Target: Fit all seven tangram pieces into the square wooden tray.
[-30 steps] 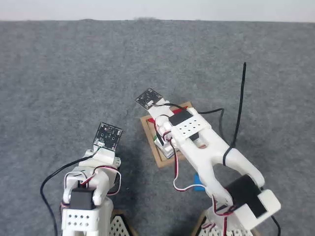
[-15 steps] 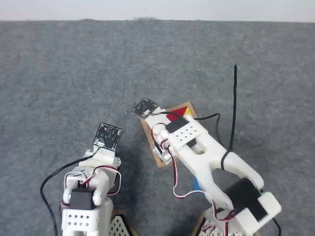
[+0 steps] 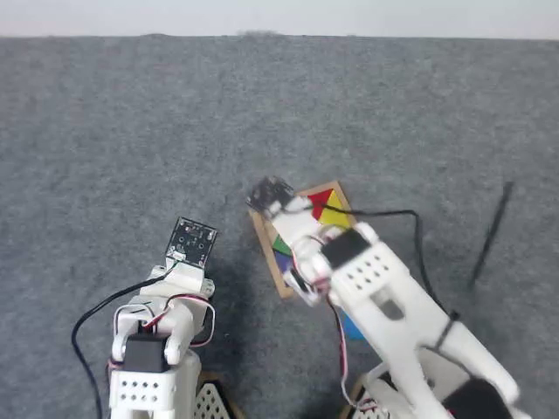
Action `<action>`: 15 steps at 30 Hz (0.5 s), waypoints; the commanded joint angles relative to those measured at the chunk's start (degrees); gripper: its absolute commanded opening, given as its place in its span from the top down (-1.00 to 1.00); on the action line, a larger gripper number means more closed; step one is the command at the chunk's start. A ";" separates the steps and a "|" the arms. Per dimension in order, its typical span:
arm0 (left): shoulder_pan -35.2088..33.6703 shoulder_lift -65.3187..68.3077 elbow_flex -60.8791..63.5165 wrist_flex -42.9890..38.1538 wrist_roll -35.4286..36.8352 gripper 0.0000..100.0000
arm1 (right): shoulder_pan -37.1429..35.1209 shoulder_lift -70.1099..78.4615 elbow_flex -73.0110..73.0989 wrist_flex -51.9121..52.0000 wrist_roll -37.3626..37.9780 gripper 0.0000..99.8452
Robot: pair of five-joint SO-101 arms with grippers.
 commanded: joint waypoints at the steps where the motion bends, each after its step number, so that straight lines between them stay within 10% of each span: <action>1: -0.26 -0.97 -0.57 0.18 -0.44 0.96 | -0.31 -4.53 4.40 4.44 12.13 0.81; 15: -0.26 -0.97 -0.57 0.18 -0.44 0.96 | 11.47 -0.13 11.25 4.88 21.45 0.45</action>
